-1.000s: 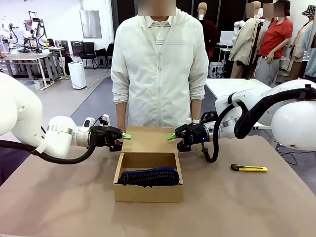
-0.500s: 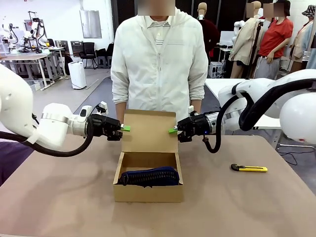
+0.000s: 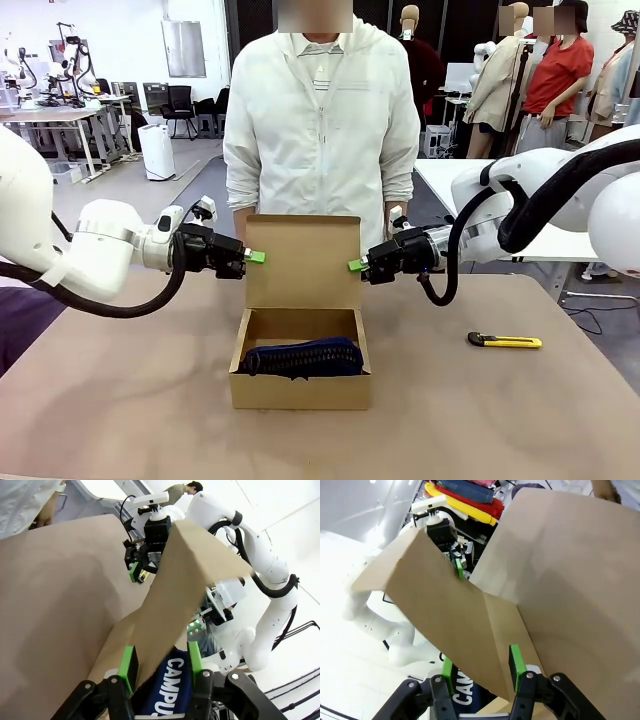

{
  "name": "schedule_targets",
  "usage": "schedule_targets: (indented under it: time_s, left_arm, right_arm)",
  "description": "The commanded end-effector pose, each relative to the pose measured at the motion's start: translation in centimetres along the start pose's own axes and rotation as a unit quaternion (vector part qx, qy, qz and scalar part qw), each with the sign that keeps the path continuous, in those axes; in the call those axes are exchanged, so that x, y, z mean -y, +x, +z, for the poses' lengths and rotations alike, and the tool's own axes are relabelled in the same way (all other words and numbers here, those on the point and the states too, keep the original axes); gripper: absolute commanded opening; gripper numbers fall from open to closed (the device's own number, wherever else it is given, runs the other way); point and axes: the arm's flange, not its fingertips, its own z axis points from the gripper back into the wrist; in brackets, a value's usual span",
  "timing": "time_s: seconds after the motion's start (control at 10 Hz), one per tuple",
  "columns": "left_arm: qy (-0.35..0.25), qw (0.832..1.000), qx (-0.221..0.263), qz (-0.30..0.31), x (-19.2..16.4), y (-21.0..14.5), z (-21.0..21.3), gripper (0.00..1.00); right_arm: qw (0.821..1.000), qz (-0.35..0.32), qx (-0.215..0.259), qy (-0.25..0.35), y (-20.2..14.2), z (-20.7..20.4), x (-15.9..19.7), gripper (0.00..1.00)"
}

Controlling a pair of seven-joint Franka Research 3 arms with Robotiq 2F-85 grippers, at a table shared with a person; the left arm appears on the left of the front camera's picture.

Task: Pack the items into the box.
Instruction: Close the Mailer Box.

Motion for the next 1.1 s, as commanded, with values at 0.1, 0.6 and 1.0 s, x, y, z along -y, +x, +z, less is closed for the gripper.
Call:
schedule_targets:
  time_s: [0.1,0.6,1.0]
  left_arm:
    - [-0.009,1.0,-0.001,0.004,-0.3,0.3,0.2,0.54]
    - [-0.008,0.999,0.01,-0.046,-0.1,-0.6,-0.2,0.54]
    - [-0.013,0.984,0.039,-0.173,2.0,-3.2,-0.3,0.54]
  right_arm:
    - [1.0,-0.023,0.002,-0.001,0.8,0.1,-0.1,0.56]
    - [0.994,0.088,-0.072,-0.003,-0.2,-2.3,-0.6,0.56]
    - [0.957,0.277,-0.077,-0.041,-2.0,-4.0,-3.8,0.56]
